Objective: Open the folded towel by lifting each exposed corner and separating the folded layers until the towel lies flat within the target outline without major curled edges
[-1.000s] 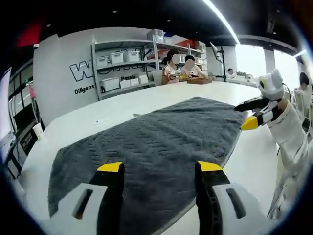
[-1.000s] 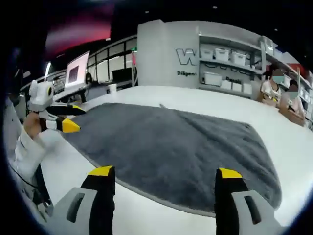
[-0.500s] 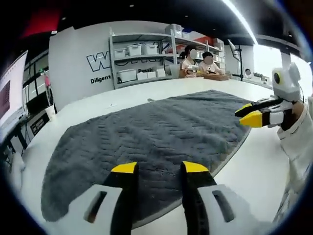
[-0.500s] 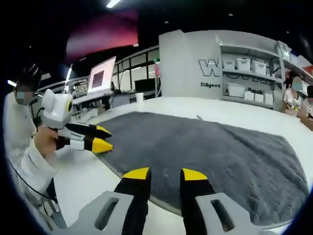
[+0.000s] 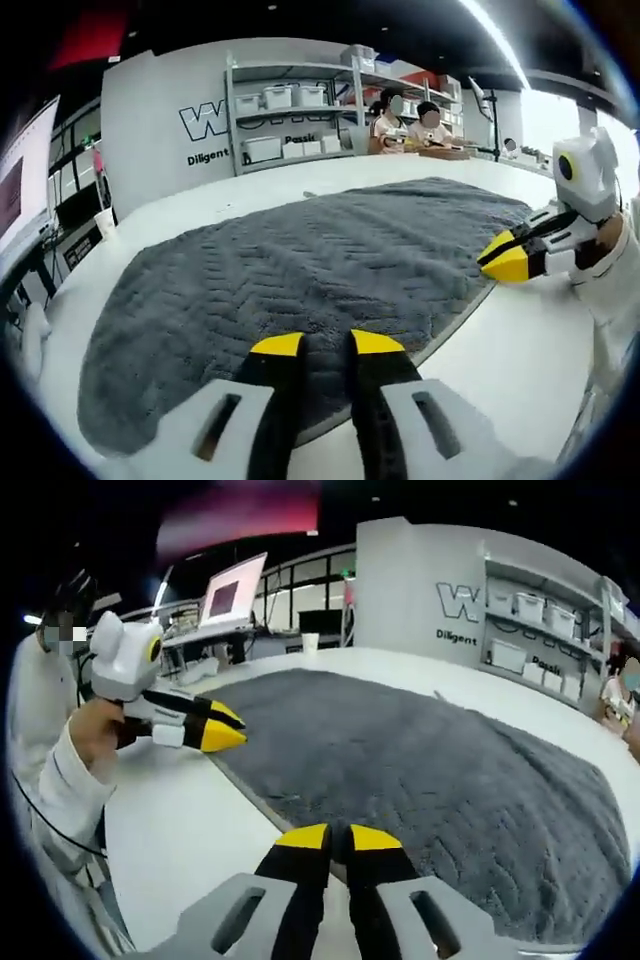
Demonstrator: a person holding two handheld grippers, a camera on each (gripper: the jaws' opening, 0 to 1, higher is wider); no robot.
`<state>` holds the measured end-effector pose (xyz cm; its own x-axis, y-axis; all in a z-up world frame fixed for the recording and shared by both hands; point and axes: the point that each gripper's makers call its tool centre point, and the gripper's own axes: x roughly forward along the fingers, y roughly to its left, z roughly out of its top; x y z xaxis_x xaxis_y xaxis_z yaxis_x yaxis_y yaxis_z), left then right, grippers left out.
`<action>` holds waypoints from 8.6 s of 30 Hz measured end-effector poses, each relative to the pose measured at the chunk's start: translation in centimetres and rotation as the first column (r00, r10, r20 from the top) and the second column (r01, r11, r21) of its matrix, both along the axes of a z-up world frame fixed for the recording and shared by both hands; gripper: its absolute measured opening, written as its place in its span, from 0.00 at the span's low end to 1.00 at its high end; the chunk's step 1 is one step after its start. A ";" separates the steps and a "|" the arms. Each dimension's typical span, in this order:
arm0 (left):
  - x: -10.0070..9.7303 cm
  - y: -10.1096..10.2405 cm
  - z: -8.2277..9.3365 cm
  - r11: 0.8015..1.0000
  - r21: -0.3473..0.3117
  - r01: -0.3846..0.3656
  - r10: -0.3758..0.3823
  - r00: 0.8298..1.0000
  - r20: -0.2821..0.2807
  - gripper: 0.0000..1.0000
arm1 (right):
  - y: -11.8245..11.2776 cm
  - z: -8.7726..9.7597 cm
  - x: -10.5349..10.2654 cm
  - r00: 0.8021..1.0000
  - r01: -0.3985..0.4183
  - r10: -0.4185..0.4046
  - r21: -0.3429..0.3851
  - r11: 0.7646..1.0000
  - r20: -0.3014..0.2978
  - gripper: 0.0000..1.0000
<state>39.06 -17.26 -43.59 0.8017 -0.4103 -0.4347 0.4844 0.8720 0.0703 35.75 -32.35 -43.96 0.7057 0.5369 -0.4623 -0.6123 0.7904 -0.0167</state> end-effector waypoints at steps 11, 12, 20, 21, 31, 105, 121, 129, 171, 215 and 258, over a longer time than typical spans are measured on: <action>-0.4 0.3 0.0 1.000 -0.004 -0.014 0.014 1.000 -0.006 0.08 | 0.3 0.0 -0.4 0.999 -0.035 0.035 0.005 0.999 0.001 0.00; -0.5 0.4 0.0 1.000 -0.001 -0.015 0.015 1.000 -0.006 0.08 | 0.3 0.0 -0.5 0.999 -0.039 0.039 0.011 0.999 0.000 0.00; -0.9 0.6 0.0 0.999 0.023 -0.023 0.023 1.000 -0.009 0.07 | 0.6 0.0 -1.0 0.998 -0.060 0.060 0.040 0.997 -0.012 0.00; -1.0 0.6 0.0 0.999 0.026 -0.023 0.024 1.000 -0.009 0.07 | 0.7 0.0 -1.1 0.998 -0.062 0.062 0.039 0.997 -0.012 0.00; -1.3 1.0 0.0 0.999 0.024 -0.037 0.037 0.999 -0.014 0.07 | 0.9 0.1 -1.4 0.997 -0.066 0.067 0.057 0.996 -0.024 0.00; 0.1 14.5 -0.3 0.966 -0.103 -0.237 0.242 0.969 0.038 0.95 | -22.9 -0.2 0.9 0.888 0.457 -0.455 0.021 0.889 -0.067 0.99; 0.1 14.5 -0.3 0.965 -0.099 -0.243 0.247 0.968 0.035 0.95 | -23.4 -0.7 0.4 0.896 0.444 -0.444 0.000 0.896 -0.010 0.97; -0.1 14.7 -0.3 0.962 -0.101 -0.255 0.260 0.965 0.039 0.95 | -23.5 -0.7 -0.3 0.901 0.434 -0.435 0.011 0.901 0.005 0.99; -2.4 15.2 -0.4 0.965 -0.079 -0.252 0.254 0.967 0.013 0.95 | -23.9 -0.6 -3.1 0.907 0.422 -0.422 0.011 0.907 0.004 0.99; -1.4 17.9 3.6 0.952 -0.084 -0.296 0.300 0.953 0.042 0.83 | -23.8 -0.5 -4.3 0.925 0.372 -0.373 -0.037 0.928 -0.068 0.96; 17.9 19.5 9.2 0.959 0.029 -0.281 0.278 0.957 0.088 0.45 | -23.9 1.7 -5.8 0.928 0.368 -0.371 -0.077 0.927 -0.028 0.96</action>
